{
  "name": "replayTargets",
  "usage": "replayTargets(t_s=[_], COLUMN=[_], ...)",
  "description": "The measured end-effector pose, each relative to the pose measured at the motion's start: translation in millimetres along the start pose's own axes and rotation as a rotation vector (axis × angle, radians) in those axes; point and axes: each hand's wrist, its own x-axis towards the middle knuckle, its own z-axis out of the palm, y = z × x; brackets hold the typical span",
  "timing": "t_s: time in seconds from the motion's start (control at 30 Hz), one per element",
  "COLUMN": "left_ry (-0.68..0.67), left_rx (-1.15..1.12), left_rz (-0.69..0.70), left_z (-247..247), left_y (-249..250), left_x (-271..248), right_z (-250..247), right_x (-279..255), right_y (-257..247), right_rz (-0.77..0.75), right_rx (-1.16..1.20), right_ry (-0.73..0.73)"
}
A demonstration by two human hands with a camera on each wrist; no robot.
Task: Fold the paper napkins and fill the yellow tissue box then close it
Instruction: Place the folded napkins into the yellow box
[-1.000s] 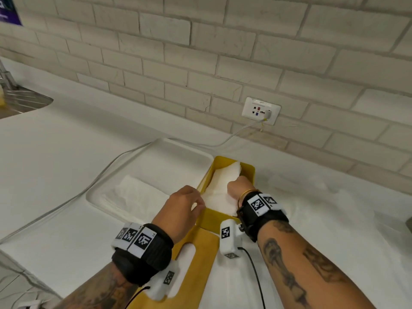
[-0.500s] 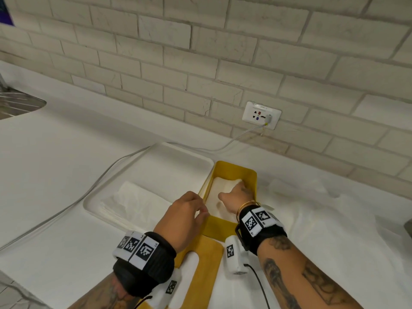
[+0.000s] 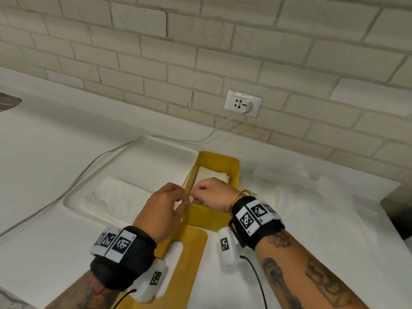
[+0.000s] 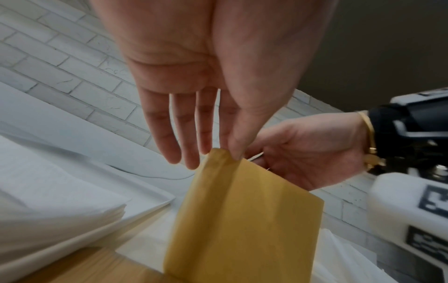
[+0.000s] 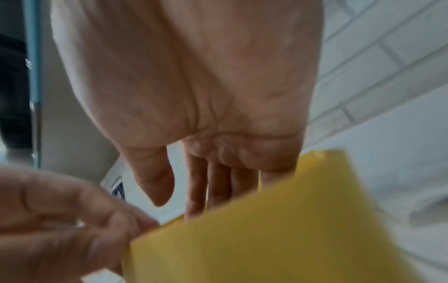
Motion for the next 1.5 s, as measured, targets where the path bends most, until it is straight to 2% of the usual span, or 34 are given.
replayTargets(t_s=[0.13, 0.2, 0.27, 0.33, 0.43, 0.57, 0.7, 0.87, 0.93, 1.03, 1.13, 1.3, 1.4, 1.5], left_ry=[0.114, 0.168, 0.155, 0.075, -0.118, -0.322, -0.456, -0.348, -0.375, -0.400, -0.367, -0.327, -0.282, -0.251], left_rx=[0.095, 0.097, 0.049, -0.042, -0.094, 0.022, 0.201, 0.423, 0.479, 0.434, 0.311, 0.054, 0.054, -0.043], left_rz=[0.076, 0.149, 0.202, 0.190, 0.107, -0.006, -0.102, -0.327, -0.458, -0.556, -0.623, -0.669, -0.645, -0.577], left_z=[3, 9, 20, 36, 68, 103, 116, 103, 99, 100, 103, 103, 99, 93], left_y=[17, 35, 55, 75, 99, 121, 139, 138, 135, 136, 135, 124, 118, 111], left_x=[-5, -9, -17, -26, -44, -66, -78, -96, -101, -101, -98, -102, -104, -105], right_z=[-33, -53, -70, -83, -91, -78, -54, -30, -23, -15, -12, -25, -45, -64], right_x=[-50, -80, -111, -143, -187, -229, -250, -252, -247, -235, -224, -204, -184, -156], right_y=[25, 47, 75, 107, 159, 217, 244, 238, 234, 226, 217, 202, 197, 192], right_rz=[-0.138, -0.145, -0.104, -0.043, 0.060, 0.171, 0.195, 0.154, 0.131, 0.070, 0.030, -0.017, -0.051, -0.083], right_rx=[0.132, 0.205, 0.260, 0.310, 0.344, 0.300, 0.208, 0.218, 0.214, 0.193, 0.162, 0.089, 0.023, -0.156], right_ry=[0.210, 0.260, 0.300, 0.337, 0.361, 0.274, 0.197, 0.106, 0.093, 0.070, 0.036, 0.052, 0.161, 0.239])
